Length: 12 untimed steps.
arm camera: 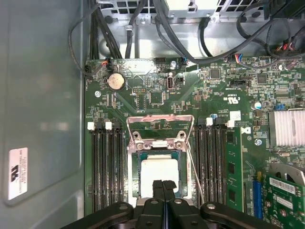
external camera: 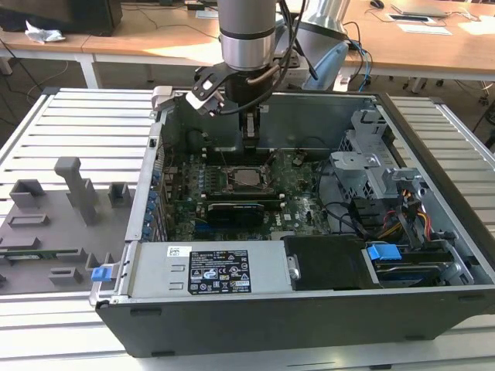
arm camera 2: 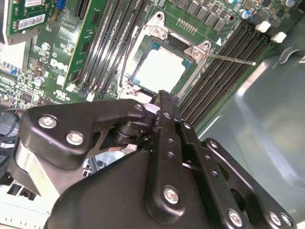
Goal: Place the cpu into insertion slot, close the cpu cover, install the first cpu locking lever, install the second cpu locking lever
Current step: 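Close the cpu cover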
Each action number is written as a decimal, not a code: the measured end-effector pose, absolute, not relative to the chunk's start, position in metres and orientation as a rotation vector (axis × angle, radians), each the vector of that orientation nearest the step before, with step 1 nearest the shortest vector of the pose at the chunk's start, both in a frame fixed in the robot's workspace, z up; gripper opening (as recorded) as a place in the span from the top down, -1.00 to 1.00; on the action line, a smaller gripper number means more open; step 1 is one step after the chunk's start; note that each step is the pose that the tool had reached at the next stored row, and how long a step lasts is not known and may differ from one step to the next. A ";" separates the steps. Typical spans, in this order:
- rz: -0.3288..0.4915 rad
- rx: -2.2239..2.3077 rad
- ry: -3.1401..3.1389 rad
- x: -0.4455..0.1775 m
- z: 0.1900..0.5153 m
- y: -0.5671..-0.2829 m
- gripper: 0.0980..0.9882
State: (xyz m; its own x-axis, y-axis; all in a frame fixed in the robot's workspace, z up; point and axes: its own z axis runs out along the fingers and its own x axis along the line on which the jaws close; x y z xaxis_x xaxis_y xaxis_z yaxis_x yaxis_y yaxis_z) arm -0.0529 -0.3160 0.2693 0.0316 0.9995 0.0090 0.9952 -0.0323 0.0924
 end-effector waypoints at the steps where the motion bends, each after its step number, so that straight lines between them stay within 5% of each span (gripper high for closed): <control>1: 0.109 2.212 2.142 -0.053 0.271 -0.316 0.98; 12: 0.104 2.215 2.145 -0.001 0.273 -0.316 0.98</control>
State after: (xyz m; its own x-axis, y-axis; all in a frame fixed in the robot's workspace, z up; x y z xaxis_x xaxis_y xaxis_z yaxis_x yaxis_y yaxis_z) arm -0.0006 -0.3161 0.2732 0.0317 0.9995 0.0089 0.9956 -0.0324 0.0874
